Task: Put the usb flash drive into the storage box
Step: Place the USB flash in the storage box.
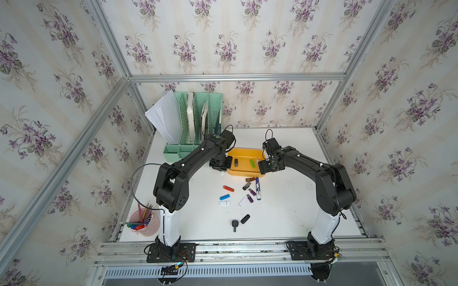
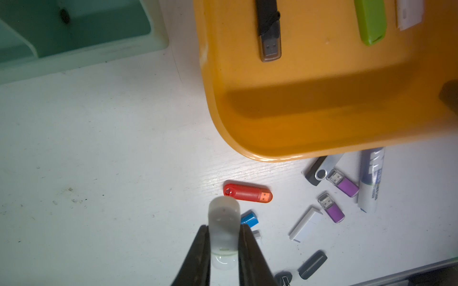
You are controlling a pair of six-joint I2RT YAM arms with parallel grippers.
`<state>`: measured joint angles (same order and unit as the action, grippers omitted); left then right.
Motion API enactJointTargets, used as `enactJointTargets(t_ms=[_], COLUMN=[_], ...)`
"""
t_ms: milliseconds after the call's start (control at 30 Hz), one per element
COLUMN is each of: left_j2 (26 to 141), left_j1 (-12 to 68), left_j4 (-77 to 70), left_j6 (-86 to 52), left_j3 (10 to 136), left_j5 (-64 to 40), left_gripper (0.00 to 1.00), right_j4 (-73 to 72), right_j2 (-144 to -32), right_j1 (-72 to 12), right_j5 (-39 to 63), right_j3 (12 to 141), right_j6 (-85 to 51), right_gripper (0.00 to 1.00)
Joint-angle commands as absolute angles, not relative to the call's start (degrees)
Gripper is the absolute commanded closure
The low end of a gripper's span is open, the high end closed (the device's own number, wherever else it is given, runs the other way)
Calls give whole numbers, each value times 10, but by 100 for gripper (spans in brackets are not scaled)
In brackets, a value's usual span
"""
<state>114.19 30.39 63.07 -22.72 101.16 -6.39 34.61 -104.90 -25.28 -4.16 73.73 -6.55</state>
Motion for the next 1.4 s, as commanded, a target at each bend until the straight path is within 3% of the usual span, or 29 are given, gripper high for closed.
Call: enactJointTargets(t_ms=[0,333,767,1367], left_j2=[1150,1206,1369,1464], left_j1=[303,317,328,328], left_j4=[624,643,650,570], left_j6=[-227,-225,-223,-246], left_j3=[1024,1128,1335,1367], left_j5=[-76,-99,-165,-168], left_gripper=[78,78,77,76], right_j4=[346,329,351,329], right_j2=[-1027,-913,-819,-779], right_j1=[-260,-259,-252,-252], right_j5=[-27,-41,-68,-33], right_j3=[718,693,608,539], right_j6=[-84,-121,-154,-175], right_gripper=[15,14,14,15])
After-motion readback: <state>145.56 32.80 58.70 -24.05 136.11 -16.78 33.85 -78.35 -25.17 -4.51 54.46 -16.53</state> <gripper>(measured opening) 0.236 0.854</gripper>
